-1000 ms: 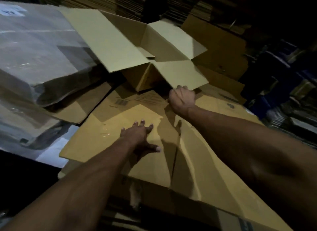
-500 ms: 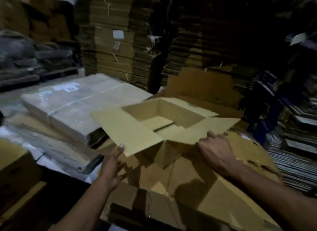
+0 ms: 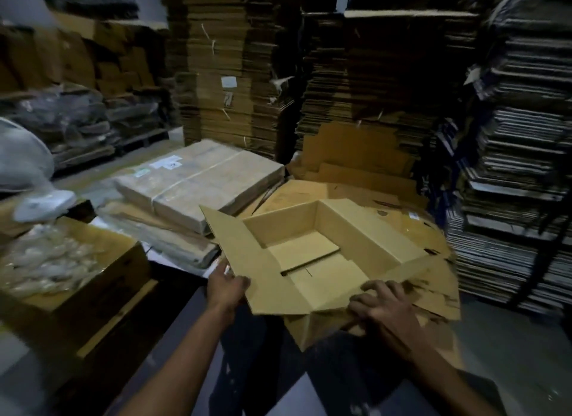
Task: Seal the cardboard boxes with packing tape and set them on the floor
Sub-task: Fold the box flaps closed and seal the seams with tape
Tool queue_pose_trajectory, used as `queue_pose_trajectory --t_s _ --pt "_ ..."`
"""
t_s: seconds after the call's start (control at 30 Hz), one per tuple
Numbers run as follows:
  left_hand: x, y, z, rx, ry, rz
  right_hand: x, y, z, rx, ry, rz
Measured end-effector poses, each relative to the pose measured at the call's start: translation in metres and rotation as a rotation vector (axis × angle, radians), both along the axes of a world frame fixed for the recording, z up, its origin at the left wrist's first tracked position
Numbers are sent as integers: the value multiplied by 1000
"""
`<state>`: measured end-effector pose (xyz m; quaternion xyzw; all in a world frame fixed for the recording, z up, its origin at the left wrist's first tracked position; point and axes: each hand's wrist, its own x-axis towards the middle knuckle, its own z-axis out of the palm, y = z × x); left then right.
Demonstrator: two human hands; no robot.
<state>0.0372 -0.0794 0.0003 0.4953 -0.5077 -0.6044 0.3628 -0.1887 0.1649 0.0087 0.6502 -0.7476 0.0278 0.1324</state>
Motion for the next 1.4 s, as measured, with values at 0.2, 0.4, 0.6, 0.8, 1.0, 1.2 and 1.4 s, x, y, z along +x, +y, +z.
queue_pose_trajectory --t_s 0.2,0.4,0.6,0.8,1.0,1.2,1.4 --pt "45 102 36 -145 -38 -54 34 53 48 -115 -96 -151" --pt "100 192 25 -269 -211 -262 58 91 71 -124 -217 -119" --pt "166 245 -13 -325 -593 -537 96 111 47 -7 -83 70" --pt "181 242 0 -712 -1059 -910 127 112 19 -78 -264 -23" --pt "174 260 -1 -1182 -1227 -1176 152 106 5 -103 -468 -39" --pt "163 257 -26 -881 -795 -1357 186 103 -29 -245 -564 -183" --pt "185 138 -58 -533 -485 -505 211 81 -67 -239 -634 -323"
